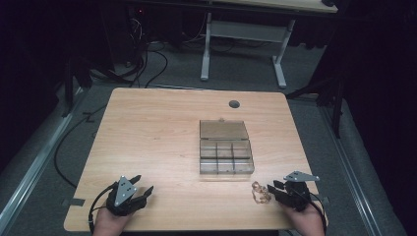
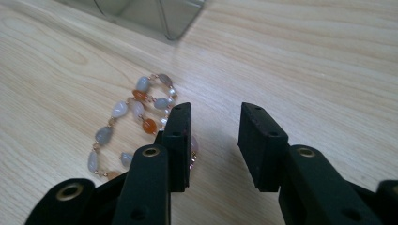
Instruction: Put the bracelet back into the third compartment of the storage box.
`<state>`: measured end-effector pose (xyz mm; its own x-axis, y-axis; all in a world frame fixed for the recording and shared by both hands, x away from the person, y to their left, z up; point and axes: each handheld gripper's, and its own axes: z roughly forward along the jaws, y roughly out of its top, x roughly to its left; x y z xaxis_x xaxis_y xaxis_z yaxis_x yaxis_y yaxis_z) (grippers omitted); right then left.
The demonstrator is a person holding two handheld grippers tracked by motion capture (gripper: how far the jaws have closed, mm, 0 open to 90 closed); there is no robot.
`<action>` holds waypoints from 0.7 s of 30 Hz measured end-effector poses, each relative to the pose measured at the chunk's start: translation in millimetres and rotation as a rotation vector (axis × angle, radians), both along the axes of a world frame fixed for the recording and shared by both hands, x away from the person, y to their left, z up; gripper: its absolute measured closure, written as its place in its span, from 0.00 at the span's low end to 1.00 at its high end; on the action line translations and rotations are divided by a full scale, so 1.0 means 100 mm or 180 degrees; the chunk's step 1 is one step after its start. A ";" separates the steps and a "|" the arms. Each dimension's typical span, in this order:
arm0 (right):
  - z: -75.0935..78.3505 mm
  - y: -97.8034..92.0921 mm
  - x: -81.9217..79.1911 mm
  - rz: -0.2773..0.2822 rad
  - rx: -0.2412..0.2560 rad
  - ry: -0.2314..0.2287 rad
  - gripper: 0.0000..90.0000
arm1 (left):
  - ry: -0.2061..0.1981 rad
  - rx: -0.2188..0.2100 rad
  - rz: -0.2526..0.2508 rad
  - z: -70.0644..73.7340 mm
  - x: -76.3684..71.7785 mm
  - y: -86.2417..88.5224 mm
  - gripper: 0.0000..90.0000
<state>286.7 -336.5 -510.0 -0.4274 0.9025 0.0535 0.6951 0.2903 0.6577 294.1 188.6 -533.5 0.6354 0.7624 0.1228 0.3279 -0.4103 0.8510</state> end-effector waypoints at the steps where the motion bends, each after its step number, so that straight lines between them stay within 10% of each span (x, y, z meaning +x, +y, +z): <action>1: 0.00 0.00 0.00 0.0000 0.0000 0.0000 0.72 | -0.0008 -0.0001 0.0002 0.00 0.00 0.00 0.45; 21: 0.11 0.01 0.12 0.0130 -0.0290 0.0680 0.65 | -0.0003 -0.0033 -0.0042 0.00 0.00 0.01 0.45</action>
<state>298.6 -335.4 -499.1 -0.4514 0.8899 0.0658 0.8022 0.3724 0.4666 293.9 189.6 -533.4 0.6454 0.7551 0.1155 0.3217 -0.4059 0.8554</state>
